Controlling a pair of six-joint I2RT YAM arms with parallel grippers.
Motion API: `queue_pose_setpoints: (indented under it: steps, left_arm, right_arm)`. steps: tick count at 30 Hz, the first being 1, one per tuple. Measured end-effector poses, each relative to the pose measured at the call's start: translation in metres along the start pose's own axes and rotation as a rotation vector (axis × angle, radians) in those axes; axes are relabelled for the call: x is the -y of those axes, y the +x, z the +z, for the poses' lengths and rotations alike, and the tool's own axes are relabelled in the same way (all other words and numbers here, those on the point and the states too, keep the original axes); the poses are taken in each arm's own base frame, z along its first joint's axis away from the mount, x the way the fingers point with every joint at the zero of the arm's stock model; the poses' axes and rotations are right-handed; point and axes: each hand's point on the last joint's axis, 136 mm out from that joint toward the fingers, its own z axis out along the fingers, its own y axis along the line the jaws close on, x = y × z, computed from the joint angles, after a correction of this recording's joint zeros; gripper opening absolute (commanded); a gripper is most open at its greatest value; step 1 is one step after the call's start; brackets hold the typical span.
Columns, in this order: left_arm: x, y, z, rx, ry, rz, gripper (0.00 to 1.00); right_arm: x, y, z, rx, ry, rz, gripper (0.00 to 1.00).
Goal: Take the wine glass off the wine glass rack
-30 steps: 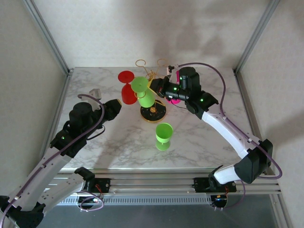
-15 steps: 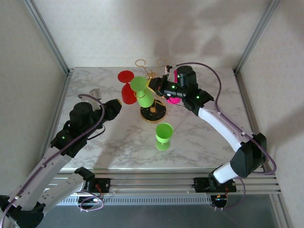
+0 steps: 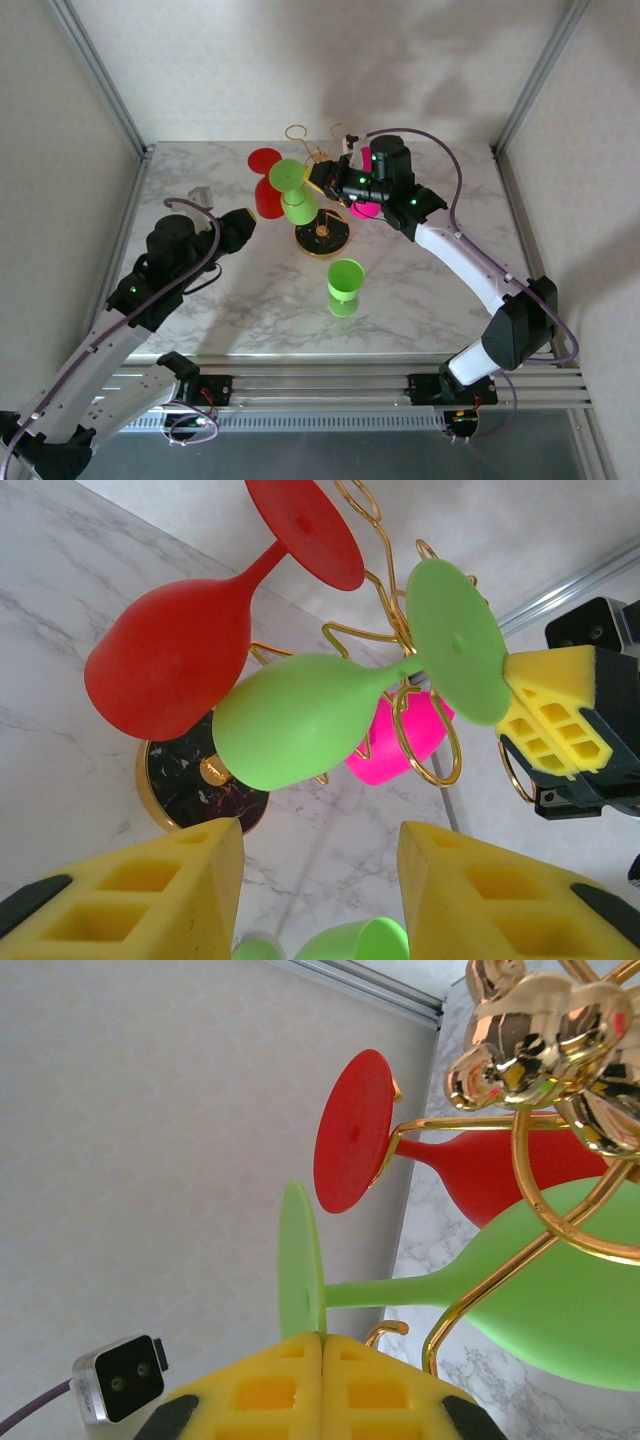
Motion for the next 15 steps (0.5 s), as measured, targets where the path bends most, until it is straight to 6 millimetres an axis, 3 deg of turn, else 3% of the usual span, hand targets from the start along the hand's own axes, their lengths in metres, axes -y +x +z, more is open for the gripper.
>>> queue_pose_setpoints:
  steps: [15]
  left_arm:
    - [-0.0013, 0.0, 0.0002, 0.005, -0.001, -0.015, 0.44]
  right_arm:
    - [-0.0071, 0.0051, -0.0002, -0.019, 0.001, -0.018, 0.0]
